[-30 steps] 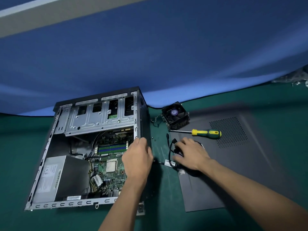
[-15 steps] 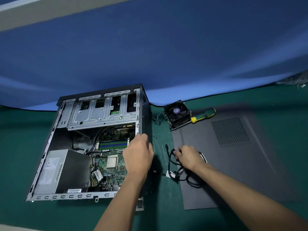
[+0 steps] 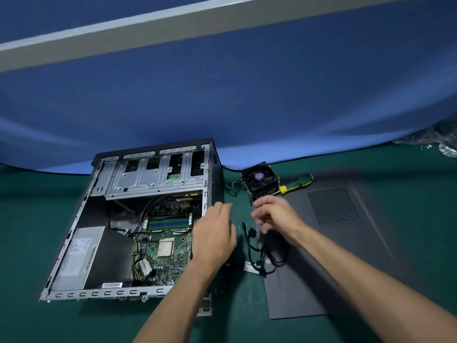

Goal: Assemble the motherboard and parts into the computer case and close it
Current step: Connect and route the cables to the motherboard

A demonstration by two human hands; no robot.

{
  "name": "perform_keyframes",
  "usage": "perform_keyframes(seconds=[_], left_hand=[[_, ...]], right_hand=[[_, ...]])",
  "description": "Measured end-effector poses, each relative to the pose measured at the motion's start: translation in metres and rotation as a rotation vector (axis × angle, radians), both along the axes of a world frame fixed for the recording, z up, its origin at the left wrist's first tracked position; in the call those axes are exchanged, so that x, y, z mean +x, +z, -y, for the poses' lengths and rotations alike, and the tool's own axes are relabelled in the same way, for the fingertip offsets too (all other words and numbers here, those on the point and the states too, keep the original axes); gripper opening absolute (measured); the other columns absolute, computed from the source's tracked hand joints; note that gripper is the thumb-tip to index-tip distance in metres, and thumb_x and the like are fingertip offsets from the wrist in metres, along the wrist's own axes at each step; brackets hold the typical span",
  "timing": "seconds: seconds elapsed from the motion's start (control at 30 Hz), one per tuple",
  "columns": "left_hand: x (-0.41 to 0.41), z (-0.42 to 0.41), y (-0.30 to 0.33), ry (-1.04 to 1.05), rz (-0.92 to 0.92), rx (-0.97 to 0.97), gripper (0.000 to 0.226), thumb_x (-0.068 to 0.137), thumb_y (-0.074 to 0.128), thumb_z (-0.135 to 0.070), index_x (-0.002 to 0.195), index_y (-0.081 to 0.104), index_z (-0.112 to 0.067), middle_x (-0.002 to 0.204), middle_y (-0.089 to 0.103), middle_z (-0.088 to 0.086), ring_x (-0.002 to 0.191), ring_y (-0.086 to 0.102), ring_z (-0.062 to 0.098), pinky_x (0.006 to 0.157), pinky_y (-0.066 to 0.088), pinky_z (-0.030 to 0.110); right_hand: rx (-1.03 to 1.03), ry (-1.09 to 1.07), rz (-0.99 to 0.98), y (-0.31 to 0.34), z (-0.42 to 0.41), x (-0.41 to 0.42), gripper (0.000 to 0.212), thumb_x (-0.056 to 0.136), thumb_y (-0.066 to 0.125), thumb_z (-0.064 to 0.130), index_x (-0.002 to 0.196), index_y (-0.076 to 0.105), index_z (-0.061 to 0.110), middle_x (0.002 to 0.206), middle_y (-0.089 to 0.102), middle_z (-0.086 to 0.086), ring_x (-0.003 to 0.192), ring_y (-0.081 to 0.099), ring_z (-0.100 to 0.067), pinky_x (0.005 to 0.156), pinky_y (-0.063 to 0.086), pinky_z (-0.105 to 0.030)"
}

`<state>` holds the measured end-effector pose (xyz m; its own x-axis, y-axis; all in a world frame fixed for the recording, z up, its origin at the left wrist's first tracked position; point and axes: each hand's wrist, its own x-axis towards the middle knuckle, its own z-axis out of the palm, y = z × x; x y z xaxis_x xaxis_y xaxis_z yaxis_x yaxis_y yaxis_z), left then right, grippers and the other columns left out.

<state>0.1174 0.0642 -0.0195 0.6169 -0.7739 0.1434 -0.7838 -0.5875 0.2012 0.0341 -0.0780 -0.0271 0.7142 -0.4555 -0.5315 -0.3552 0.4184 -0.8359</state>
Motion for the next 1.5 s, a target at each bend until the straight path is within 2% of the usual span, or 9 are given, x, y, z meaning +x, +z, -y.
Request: perform_keyframes(seconds=[0.2,0.37,0.5,0.6,0.67,0.87,1.03,1.23,1.5], left_hand=[[-0.012,0.015,-0.001,0.039,-0.434,-0.03,0.043,0.084,0.047,-0.005,0.124,0.054,-0.02,0.119,0.058,-0.002,0.11,0.053,0.02,0.084,0.038,0.03],[-0.013,0.019,-0.024,-0.068,-0.557,0.342,0.061,0.086,0.049,-0.014,0.144,0.029,-0.023,0.143,0.037,0.003,0.123,0.048,0.028,0.097,0.041,0.038],[-0.023,0.018,-0.047,-0.133,-0.664,0.555,0.047,0.084,0.055,-0.025,0.129,0.046,-0.023,0.131,0.047,0.004,0.116,0.052,0.029,0.092,0.044,0.037],[-0.033,0.025,-0.052,0.041,-1.006,0.37,0.007,0.086,0.049,-0.025,0.087,0.056,-0.021,0.094,0.062,0.002,0.085,0.061,0.023,0.068,0.045,0.028],[-0.034,0.031,-0.053,0.13,-1.135,0.301,0.008,0.089,0.05,-0.024,0.083,0.053,-0.018,0.083,0.057,0.001,0.065,0.055,0.015,0.054,0.039,0.024],[-0.037,0.039,-0.05,0.081,-1.169,0.259,0.022,0.089,0.058,-0.01,0.067,0.057,-0.013,0.071,0.058,0.003,0.056,0.05,0.01,0.052,0.041,0.018],[-0.038,0.05,-0.038,0.167,-1.265,0.183,0.015,0.094,0.053,-0.027,0.097,0.058,-0.013,0.089,0.063,0.003,0.051,0.051,0.011,0.041,0.034,0.019],[-0.049,0.058,-0.038,0.335,-1.302,0.092,0.023,0.096,0.041,-0.008,0.075,0.05,-0.007,0.056,0.053,0.006,0.034,0.047,0.012,0.035,0.032,0.021],[0.003,0.058,0.028,0.568,-1.411,-0.494,0.027,0.094,0.033,-0.004,0.074,0.049,-0.011,0.058,0.049,0.002,0.027,0.031,0.007,0.035,0.017,0.009]], right_hand=[[-0.021,-0.059,0.149,0.03,0.001,0.004,0.017,0.094,0.047,-0.008,0.098,0.059,0.002,0.085,0.069,-0.013,0.065,0.07,-0.016,0.054,0.056,-0.022],[0.016,-0.231,0.254,0.04,0.005,0.0,0.014,0.098,0.046,0.002,0.106,0.057,0.003,0.08,0.07,-0.013,0.06,0.069,-0.02,0.048,0.054,-0.023],[0.005,-0.23,0.273,0.044,0.01,-0.008,0.012,0.1,0.045,0.007,0.103,0.057,0.006,0.079,0.073,-0.008,0.057,0.068,-0.02,0.044,0.052,-0.023],[-0.005,-0.213,0.257,0.041,0.01,-0.013,0.012,0.1,0.045,0.01,0.101,0.056,0.006,0.082,0.074,-0.007,0.055,0.068,-0.021,0.044,0.052,-0.023],[-0.001,-0.217,0.251,0.039,0.008,-0.017,0.011,0.1,0.045,0.01,0.101,0.055,0.006,0.082,0.074,-0.007,0.055,0.067,-0.021,0.044,0.052,-0.023],[-0.001,-0.214,0.227,0.035,0.007,-0.018,0.01,0.1,0.046,0.01,0.099,0.056,0.009,0.083,0.074,-0.007,0.055,0.068,-0.02,0.044,0.052,-0.023],[-0.042,-0.207,0.224,0.038,0.01,-0.015,0.011,0.099,0.048,0.012,0.103,0.057,0.008,0.091,0.075,-0.004,0.057,0.068,-0.02,0.044,0.05,-0.021],[-0.115,-0.19,0.223,0.044,0.017,-0.022,0.01,0.099,0.048,0.015,0.1,0.058,0.011,0.086,0.075,-0.001,0.052,0.066,-0.016,0.04,0.047,-0.019],[-0.204,-0.228,0.112,0.046,0.017,-0.015,0.019,0.097,0.048,0.007,0.083,0.062,0.009,0.049,0.04,0.004,0.038,0.032,-0.008,0.039,0.034,-0.022]])
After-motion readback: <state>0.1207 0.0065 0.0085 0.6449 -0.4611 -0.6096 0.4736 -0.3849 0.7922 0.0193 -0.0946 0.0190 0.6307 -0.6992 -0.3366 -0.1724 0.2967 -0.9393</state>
